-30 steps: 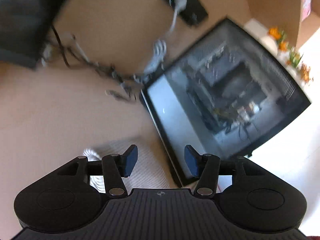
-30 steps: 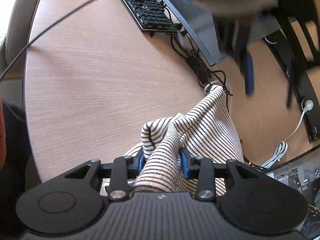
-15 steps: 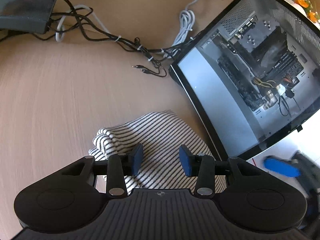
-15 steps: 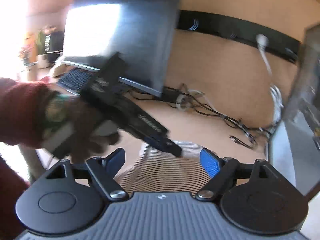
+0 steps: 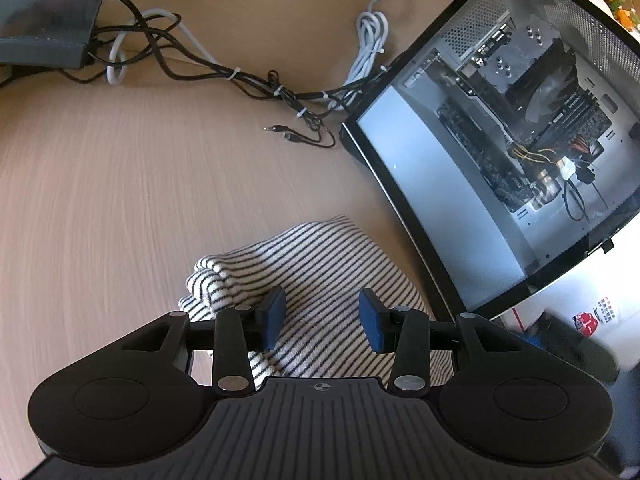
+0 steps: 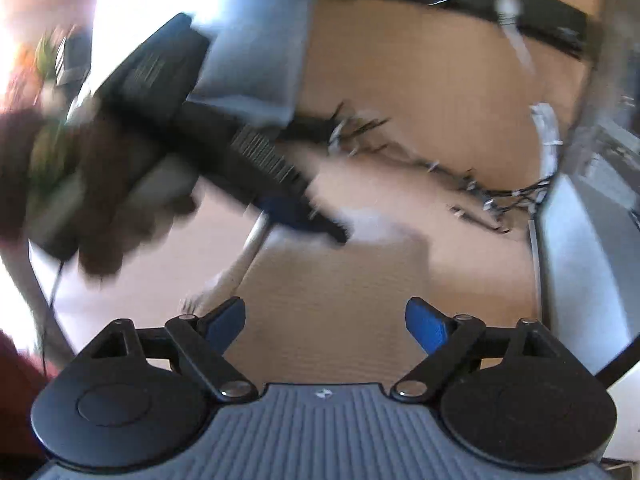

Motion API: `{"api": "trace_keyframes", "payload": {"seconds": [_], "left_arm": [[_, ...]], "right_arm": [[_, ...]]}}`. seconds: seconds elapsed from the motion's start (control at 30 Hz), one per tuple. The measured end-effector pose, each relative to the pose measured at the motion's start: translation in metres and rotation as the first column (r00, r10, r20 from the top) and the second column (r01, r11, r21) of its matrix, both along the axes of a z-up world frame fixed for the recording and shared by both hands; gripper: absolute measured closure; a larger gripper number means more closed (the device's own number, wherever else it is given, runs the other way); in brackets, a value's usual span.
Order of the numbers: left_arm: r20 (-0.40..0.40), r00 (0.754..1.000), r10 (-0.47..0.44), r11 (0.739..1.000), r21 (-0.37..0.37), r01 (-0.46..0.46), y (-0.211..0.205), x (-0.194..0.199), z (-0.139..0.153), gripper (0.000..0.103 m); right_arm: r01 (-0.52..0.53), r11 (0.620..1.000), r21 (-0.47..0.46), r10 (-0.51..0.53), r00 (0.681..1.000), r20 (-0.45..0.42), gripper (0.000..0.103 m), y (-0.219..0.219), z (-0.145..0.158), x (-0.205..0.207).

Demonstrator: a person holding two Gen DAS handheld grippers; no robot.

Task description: Fold clothes

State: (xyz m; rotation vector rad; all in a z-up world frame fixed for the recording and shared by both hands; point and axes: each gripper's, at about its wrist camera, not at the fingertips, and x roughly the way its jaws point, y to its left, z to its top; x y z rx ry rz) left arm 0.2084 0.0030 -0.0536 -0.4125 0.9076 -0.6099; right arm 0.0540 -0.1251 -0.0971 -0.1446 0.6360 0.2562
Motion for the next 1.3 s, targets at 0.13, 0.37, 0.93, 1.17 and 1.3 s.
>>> {"api": "trace_keyframes", "payload": {"seconds": [0.13, 0.37, 0.93, 1.17, 1.3], "left_arm": [[-0.005, 1.0, -0.007, 1.0, 0.004, 0.007, 0.0, 0.001, 0.0, 0.058], [-0.002, 1.0, -0.024, 1.0, 0.019, 0.024, -0.001, 0.002, 0.0, 0.054], [-0.025, 0.999, -0.042, 0.999, -0.012, 0.042, -0.003, 0.011, -0.006, 0.053], [-0.022, 0.999, -0.033, 0.999, -0.039, 0.032, -0.001, 0.016, -0.012, 0.054], [0.0, 0.999, 0.039, 0.997, -0.068, -0.039, 0.016, 0.011, 0.002, 0.05]], "right_arm": [[0.09, 0.992, 0.088, -0.085, 0.994, -0.062, 0.0, -0.018, -0.003, 0.02], [0.206, 0.971, 0.125, -0.178, 0.963, -0.202, 0.0, -0.024, -0.046, 0.033], [0.302, 0.93, 0.211, -0.237, 0.929, -0.285, 0.0, -0.019, -0.068, 0.044], [0.382, 0.851, 0.361, -0.229, 0.888, -0.399, 0.0, -0.03, -0.083, 0.048], [0.367, 0.849, 0.381, -0.214, 0.897, -0.387, 0.0, -0.032, -0.079, 0.044]]}}
